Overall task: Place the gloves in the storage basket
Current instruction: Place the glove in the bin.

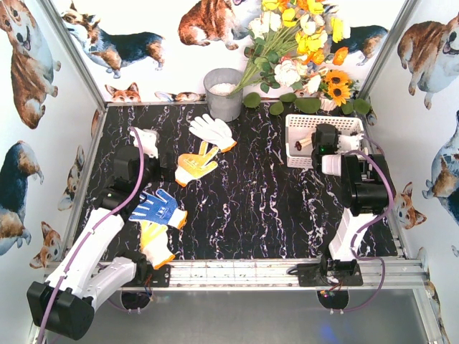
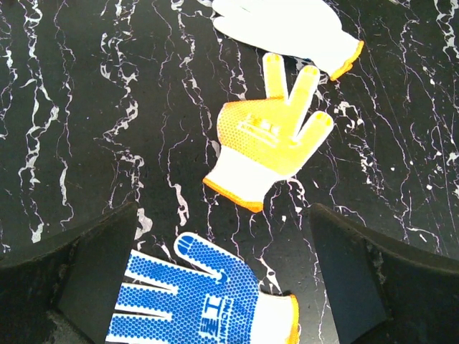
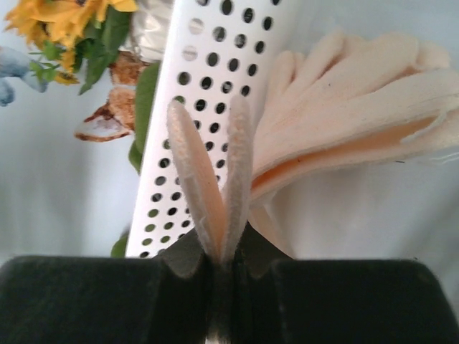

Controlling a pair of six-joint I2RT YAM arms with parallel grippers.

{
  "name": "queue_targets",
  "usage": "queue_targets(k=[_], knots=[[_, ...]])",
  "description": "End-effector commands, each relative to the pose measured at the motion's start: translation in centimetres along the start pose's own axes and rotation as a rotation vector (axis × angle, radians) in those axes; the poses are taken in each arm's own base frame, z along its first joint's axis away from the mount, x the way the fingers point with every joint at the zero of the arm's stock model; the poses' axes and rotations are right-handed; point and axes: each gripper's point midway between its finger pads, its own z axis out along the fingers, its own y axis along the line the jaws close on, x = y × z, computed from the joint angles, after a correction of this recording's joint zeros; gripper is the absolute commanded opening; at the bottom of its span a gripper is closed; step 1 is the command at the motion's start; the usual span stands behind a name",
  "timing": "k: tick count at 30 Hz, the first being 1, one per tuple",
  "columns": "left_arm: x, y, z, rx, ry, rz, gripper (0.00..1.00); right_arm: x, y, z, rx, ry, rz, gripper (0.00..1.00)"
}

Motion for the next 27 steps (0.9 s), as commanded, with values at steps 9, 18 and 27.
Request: queue_targets(k=[9,18,27], knots=[[-0.3,0.4,0.2,-0.01,-0.015,0.012,1.0,-1.3,-2.5,-0.3,0.236,-0.06,-0.024,0.0],[-0.3,0.5,0.1,-0.014,-0.016,0.015,1.0,0.0,-3.3,0.4,0.281,-0.086,-0.011,0.0],[-0.6,0.4,0.0,-0.009,-0.025,0.015,1.0,0.3,-2.6,1.4,0.252,-0.171,-0.014,0.0]])
